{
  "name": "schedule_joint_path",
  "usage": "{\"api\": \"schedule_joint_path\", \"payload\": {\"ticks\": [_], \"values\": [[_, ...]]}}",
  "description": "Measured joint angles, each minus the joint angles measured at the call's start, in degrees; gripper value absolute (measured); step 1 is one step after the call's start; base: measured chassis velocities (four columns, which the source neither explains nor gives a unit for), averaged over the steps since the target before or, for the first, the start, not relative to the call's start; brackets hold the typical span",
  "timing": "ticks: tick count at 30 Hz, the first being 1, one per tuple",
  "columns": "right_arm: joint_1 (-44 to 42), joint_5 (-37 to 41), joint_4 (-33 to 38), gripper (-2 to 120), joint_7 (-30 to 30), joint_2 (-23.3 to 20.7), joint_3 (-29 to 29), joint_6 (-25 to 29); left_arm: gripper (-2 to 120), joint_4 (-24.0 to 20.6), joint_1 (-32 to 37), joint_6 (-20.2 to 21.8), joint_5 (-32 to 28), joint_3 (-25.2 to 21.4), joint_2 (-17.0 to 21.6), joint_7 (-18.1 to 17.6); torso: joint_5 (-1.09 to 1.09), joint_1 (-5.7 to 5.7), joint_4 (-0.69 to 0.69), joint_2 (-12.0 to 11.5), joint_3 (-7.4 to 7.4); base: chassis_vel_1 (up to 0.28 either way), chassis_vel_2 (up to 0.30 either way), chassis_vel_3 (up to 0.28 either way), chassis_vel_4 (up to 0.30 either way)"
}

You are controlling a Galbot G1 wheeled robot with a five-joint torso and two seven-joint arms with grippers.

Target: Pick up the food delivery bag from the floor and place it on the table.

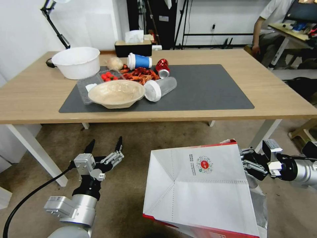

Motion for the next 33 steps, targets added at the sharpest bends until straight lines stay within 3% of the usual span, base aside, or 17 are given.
{"api": "schedule_joint_path", "payload": {"ticks": [33], "values": [[-0.5, -0.4, 0.8, 0, 0.2, 0.2, 0.4, 0.0, 100, -0.9, 0.6, 0.1, 0.6, 0.0, -0.3, 0.2, 0.0, 3.29, 0.0, 8.1, 4.77, 0.0, 0.0, 0.0, 0.0]]}}
